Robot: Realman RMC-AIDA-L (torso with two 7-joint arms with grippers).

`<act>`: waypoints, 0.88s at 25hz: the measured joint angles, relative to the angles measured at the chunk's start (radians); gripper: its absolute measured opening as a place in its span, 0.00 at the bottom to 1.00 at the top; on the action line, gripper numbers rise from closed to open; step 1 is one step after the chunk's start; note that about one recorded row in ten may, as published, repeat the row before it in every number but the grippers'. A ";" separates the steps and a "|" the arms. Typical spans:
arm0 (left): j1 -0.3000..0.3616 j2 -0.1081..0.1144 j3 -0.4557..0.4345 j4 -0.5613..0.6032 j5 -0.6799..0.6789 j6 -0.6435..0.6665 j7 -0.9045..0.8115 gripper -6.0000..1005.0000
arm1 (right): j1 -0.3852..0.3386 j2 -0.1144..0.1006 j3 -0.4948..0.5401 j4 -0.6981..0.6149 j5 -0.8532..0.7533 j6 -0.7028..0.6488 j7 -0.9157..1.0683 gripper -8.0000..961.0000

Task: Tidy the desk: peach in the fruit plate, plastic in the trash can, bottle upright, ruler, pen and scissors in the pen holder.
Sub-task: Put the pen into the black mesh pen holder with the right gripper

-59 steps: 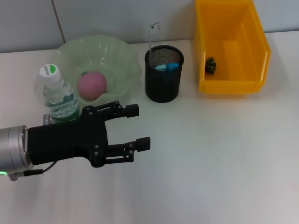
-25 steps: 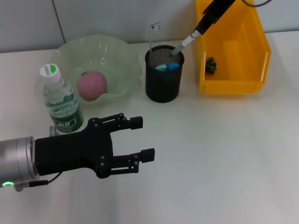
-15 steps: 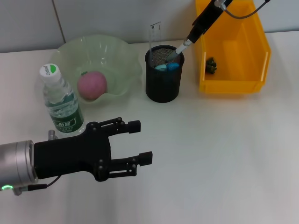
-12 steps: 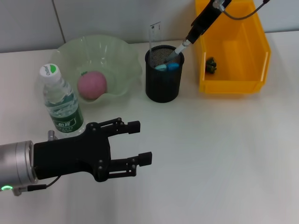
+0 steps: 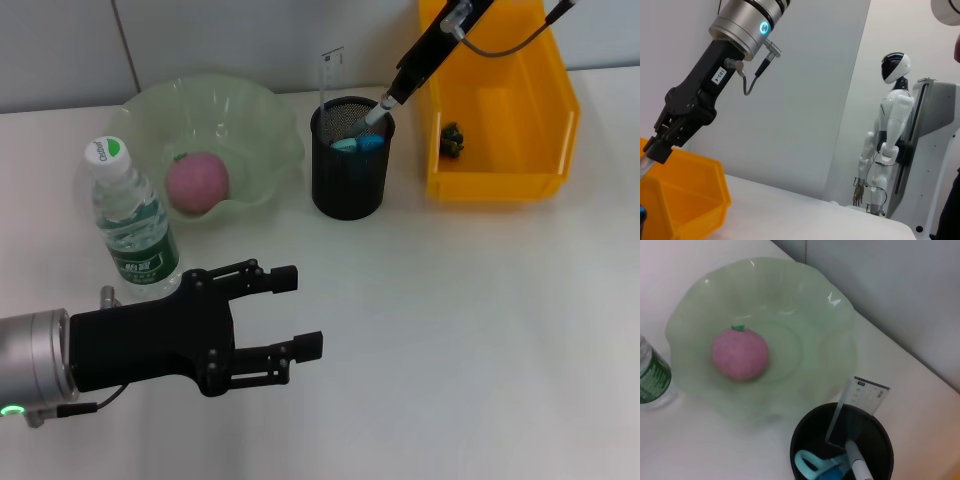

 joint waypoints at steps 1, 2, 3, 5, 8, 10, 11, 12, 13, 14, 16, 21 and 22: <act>0.000 0.000 0.000 0.000 0.000 0.000 0.000 0.79 | -0.001 0.001 0.000 0.000 0.000 0.000 0.000 0.15; 0.003 -0.001 0.000 0.000 0.000 0.001 0.000 0.79 | -0.001 0.003 -0.001 0.000 0.000 0.000 0.000 0.15; 0.004 -0.001 0.000 0.000 0.000 0.001 0.000 0.79 | -0.002 0.004 -0.001 0.000 -0.001 0.000 0.001 0.15; 0.006 -0.002 0.000 0.000 0.000 0.001 0.000 0.79 | -0.002 0.006 -0.001 0.000 -0.001 0.001 0.003 0.16; 0.007 -0.003 0.000 0.000 0.000 0.003 0.000 0.78 | -0.006 0.008 -0.001 -0.004 -0.002 0.001 0.007 0.16; 0.008 -0.003 0.000 0.000 0.000 0.003 0.000 0.78 | -0.008 0.013 -0.001 -0.007 -0.002 0.001 0.008 0.16; 0.009 -0.003 0.000 0.000 0.000 0.003 0.000 0.78 | -0.009 0.015 -0.001 -0.009 -0.002 0.001 0.009 0.16; 0.009 -0.003 0.000 0.000 0.000 0.003 0.000 0.78 | -0.011 0.018 -0.002 -0.013 -0.002 0.001 0.009 0.20; 0.010 -0.003 -0.001 0.000 0.000 0.002 -0.003 0.78 | -0.015 0.022 -0.004 -0.021 -0.002 0.001 0.010 0.24; 0.010 -0.003 -0.001 0.000 0.000 0.002 -0.007 0.78 | -0.020 0.026 -0.007 -0.033 -0.002 0.000 0.012 0.29; 0.010 -0.003 -0.001 0.000 0.000 0.002 -0.007 0.78 | -0.037 0.038 -0.012 -0.077 -0.002 -0.005 0.015 0.38; 0.009 -0.001 -0.002 0.000 0.000 0.003 -0.011 0.79 | -0.116 0.086 -0.010 -0.254 0.011 -0.044 0.005 0.59; 0.009 0.000 -0.003 0.000 0.000 0.003 -0.011 0.79 | -0.116 0.086 -0.010 -0.254 0.011 -0.044 0.005 0.62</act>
